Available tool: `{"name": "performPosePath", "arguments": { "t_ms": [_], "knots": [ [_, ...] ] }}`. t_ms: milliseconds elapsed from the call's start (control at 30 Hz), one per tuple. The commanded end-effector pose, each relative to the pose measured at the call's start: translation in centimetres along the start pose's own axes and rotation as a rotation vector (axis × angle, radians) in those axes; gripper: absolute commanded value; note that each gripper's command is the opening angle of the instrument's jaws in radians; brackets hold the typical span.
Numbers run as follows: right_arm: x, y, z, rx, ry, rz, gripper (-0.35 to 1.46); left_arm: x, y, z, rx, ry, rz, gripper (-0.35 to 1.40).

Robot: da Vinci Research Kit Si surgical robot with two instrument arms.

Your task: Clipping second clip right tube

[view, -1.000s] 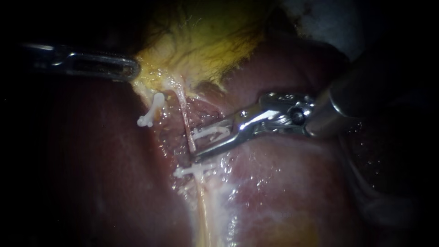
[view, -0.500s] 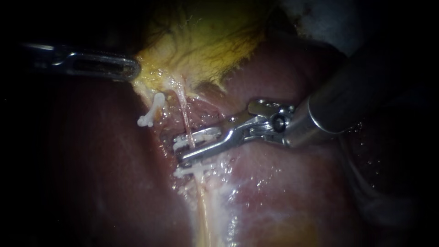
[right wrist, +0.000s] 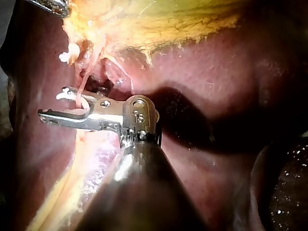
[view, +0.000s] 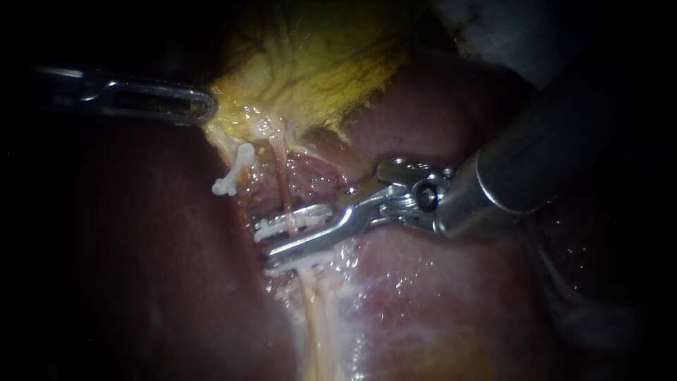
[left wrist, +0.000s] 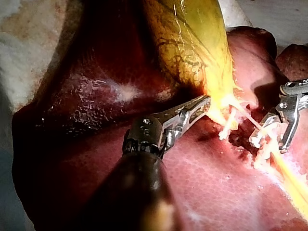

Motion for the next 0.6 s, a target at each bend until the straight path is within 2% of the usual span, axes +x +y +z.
{"name": "performPosePath", "arguments": {
  "t_ms": [33, 300, 600],
  "knots": [
    [0.01, -0.02, 0.01, -0.004, 0.004, 0.002, 0.46, 0.00, 0.00, 0.00, 0.000, 0.000, 0.000, -0.35],
    [0.04, -0.15, 0.07, -0.007, 0.016, 0.009, 0.43, 0.00, 0.00, 0.00, 0.000, 0.000, 0.000, -0.35],
    [0.01, -0.26, 0.13, 0.018, -0.014, 0.009, 0.36, 0.00, 0.00, 0.00, 0.000, 0.000, 0.000, -0.35]
  ]
}}
